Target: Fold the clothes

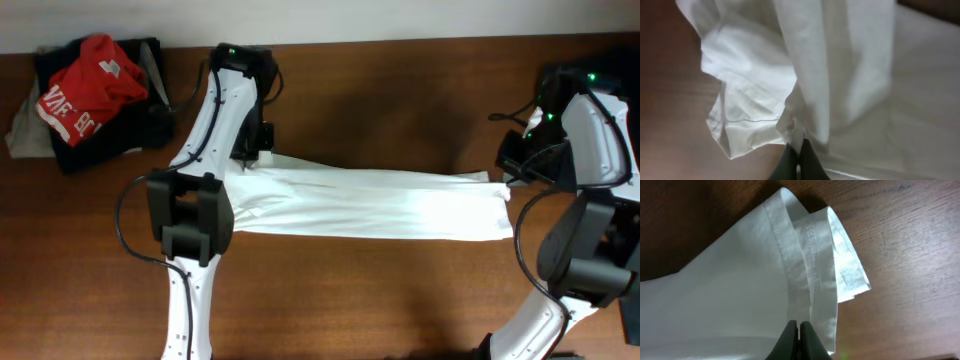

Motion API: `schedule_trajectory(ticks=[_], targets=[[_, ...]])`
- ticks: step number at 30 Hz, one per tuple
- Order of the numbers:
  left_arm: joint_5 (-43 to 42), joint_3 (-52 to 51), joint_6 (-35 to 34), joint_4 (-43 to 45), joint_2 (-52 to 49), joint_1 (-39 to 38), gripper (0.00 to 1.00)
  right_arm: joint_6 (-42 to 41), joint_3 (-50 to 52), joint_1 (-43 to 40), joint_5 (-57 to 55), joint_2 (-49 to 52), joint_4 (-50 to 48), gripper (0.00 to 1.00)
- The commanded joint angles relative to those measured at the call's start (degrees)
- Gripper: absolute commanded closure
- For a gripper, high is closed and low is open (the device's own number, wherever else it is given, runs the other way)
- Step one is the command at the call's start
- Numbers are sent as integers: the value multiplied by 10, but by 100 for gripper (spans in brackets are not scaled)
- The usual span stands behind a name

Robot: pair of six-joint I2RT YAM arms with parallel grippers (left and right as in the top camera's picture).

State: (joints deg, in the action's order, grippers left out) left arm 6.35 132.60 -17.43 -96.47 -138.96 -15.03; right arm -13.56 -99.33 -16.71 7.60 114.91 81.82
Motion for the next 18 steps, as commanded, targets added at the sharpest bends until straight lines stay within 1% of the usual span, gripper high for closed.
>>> schedule_trajectory(ticks=[1,6,8,11,13,15,18], targets=[[42,-39,-16,-3,26,12,99,-7,-9,3,-7,-33,9,96],[45,-98,-18,-3,26,24,99,-6,30,3,-8,-33,17,96],[62,-115,-27,-3,26,31,99,-6,46,3,-8,-36,20,96],[68,-123,-29,-3,26,42,99,-6,60,3,-8,-51,23,96],[68,-124,-29,-3,26,50,99,11,61,3,-8,-53,22,96],[67,-125,-29,-3,26,51,99,11,66,3,-8,-52,8,96],[50,-126,-23,-3,26,48,99,8,93,3,-5,-52,-43,96]])
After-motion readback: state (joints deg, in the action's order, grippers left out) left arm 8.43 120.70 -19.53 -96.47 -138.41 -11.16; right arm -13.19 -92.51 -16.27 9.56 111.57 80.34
